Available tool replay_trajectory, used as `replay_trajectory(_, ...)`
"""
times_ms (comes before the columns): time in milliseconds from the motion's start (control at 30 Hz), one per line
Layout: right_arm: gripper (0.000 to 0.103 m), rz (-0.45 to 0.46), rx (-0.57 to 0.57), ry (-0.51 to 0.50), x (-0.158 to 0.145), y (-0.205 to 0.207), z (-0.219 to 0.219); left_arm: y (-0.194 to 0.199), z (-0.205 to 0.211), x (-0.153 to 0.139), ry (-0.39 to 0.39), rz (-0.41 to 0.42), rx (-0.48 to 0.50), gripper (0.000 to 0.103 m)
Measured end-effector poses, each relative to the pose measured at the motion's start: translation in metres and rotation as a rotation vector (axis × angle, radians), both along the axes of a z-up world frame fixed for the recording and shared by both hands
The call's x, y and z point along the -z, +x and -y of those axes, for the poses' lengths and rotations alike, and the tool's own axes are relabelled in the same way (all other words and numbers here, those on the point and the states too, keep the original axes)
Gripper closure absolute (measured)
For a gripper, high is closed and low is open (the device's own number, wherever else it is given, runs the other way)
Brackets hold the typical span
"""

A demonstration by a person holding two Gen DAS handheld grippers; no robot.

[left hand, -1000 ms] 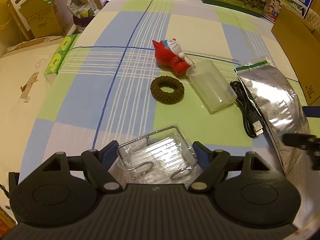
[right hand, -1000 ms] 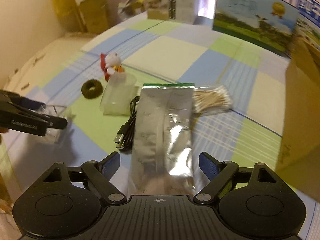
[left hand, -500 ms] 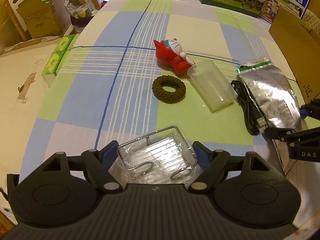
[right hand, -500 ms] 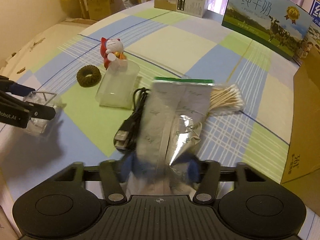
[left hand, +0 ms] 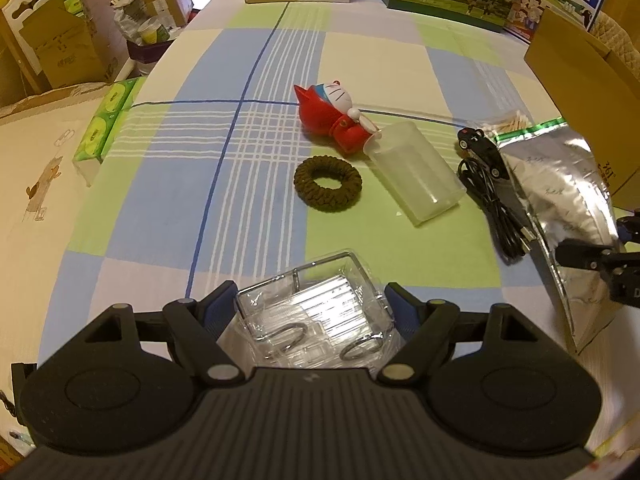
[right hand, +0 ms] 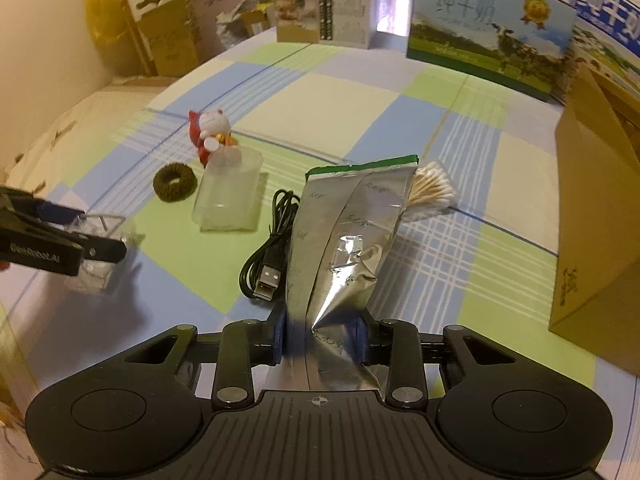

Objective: Organize objects
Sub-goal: 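Carry the clear container and foil bag toward the cardboard box with both tools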

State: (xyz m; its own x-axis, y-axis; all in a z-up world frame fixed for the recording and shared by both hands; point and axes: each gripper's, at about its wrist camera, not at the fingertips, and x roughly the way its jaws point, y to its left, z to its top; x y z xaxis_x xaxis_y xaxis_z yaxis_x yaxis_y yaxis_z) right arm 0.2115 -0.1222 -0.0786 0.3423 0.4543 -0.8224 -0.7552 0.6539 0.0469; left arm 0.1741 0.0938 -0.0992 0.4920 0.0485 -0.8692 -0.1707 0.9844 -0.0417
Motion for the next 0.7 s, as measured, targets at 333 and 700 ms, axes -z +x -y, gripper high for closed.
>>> replay_trajectory(333, 0.073, -0.011, 0.109, 0.078, -0.025, -0.002, 0.029, 0.0, 0.009, -0.012, -0.013, 0.027, 0.044, 0.026)
replay_trajectory(700, 0.073, -0.026, 0.156, 0.161, -0.054, -0.002, 0.06, 0.001, 0.035, -0.046, -0.037, 0.093, 0.095, 0.026)
